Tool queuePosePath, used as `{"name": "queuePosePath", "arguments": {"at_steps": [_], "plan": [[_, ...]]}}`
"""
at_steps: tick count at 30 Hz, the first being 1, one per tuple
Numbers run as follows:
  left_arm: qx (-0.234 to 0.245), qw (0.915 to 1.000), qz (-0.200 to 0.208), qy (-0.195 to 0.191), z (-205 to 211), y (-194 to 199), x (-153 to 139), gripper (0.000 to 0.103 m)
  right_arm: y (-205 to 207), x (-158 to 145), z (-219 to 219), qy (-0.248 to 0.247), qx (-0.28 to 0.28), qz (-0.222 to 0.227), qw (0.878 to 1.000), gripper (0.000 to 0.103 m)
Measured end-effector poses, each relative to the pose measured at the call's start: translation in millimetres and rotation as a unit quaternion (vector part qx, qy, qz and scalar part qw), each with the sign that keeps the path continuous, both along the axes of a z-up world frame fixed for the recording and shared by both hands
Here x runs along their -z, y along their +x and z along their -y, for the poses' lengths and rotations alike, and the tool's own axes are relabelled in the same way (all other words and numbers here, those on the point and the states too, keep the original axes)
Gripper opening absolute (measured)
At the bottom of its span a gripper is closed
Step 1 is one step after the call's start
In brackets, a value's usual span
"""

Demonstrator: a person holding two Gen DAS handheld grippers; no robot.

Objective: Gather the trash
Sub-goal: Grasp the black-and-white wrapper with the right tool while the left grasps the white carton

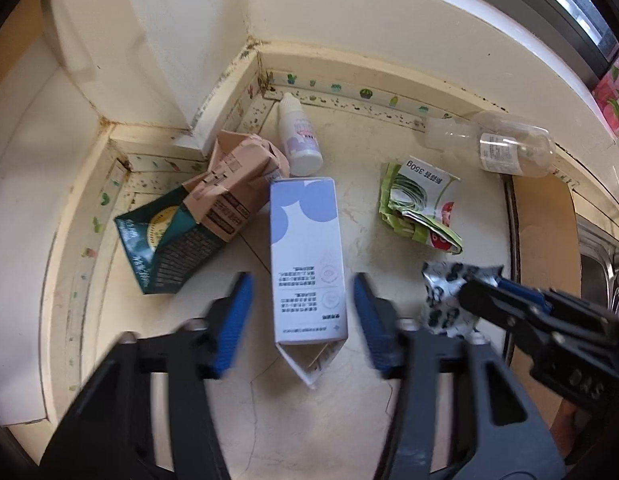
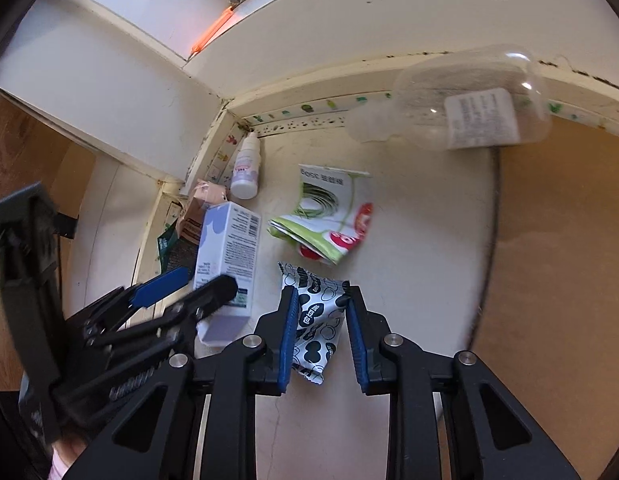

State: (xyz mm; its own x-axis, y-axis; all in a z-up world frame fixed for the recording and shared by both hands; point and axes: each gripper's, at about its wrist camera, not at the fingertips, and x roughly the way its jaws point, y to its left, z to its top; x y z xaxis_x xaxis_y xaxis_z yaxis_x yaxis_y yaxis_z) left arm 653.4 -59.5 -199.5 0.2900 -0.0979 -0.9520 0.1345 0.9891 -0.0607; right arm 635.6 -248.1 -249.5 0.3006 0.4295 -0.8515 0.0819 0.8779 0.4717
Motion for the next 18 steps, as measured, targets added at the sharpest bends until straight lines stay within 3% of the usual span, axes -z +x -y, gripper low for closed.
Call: {"name": "queuePosePath", "arguments": {"at_steps": [9, 18], "plan": [[-0.008, 0.9996, 0.025, 0.003, 5, -20, -19, 0.031, -29, -10, 7, 0.003, 0.004, 0.007, 1.000, 0.023], [0.023, 0.9984, 0.051, 0.011, 3, -112, -74, 0.031, -98, -61, -10, 0.023, 0.002, 0.032, 0.999, 0.023]]}}
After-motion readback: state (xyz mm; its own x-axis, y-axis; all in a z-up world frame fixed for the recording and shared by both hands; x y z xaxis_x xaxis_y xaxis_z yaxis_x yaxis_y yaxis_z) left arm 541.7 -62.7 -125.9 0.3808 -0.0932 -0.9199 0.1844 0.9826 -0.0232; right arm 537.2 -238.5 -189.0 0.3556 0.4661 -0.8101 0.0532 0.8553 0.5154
